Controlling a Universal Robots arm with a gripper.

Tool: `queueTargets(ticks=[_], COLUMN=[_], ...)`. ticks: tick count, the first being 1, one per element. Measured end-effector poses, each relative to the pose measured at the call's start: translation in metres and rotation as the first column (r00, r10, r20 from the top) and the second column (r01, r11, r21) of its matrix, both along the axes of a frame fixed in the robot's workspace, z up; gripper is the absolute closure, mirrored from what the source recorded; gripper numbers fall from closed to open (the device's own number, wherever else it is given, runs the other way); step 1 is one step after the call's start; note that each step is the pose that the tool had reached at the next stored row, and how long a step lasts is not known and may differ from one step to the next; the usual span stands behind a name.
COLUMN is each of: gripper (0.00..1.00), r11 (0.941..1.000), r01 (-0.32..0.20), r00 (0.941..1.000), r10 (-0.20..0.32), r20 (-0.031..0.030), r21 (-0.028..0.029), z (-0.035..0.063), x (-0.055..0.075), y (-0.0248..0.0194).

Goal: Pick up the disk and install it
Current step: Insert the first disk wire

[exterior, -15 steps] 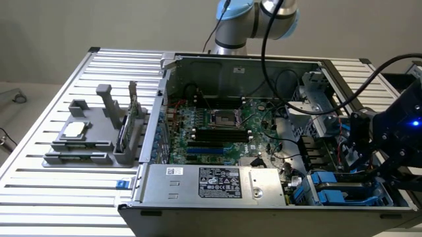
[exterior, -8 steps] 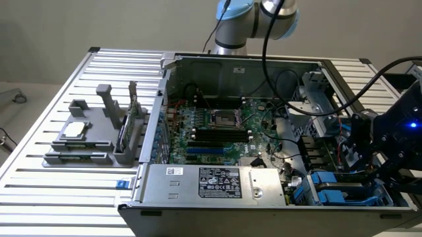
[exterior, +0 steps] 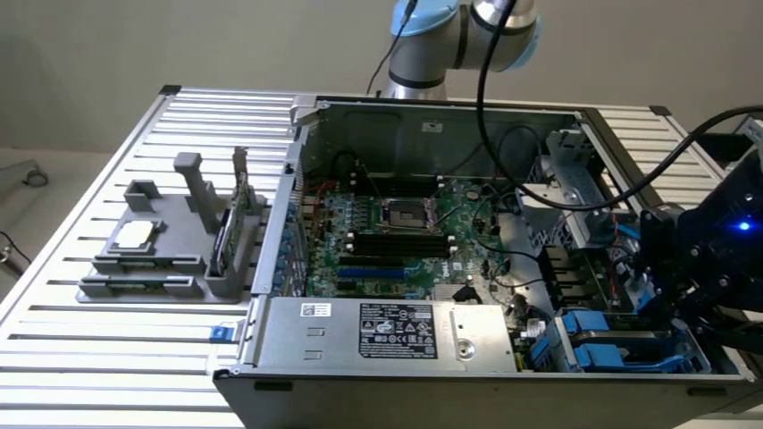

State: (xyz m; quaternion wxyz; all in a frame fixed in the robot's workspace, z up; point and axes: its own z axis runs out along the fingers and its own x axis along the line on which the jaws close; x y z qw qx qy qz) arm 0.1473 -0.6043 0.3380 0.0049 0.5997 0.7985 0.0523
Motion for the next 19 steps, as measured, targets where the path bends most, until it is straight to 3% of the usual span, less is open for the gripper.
queueTargets(ticks=[2, 4, 9, 12, 19], gripper=[0.83, 0.83, 0.83, 0.83, 0.83], r11=[1.0, 1.0, 0.9998, 0.9989, 0.9915], r01=[0.004, 0.005, 0.014, 0.044, 0.129], r00=[1.0, 1.0, 0.9994, 0.9981, 0.9901], r10=[-0.004, -0.005, -0.013, -0.044, -0.128], r20=[-0.0016, -0.0076, -0.0326, -0.0439, -0.057], r21=[0.002, 0.0057, 0.016, 0.0162, 0.0151], z=[0.001, 0.0021, 0.0029, 0.0028, 0.0028], x=[-0.001, -0.0029, -0.0063, -0.0064, -0.0063], y=[-0.0002, -0.0003, -0.0002, -0.0003, -0.0003])
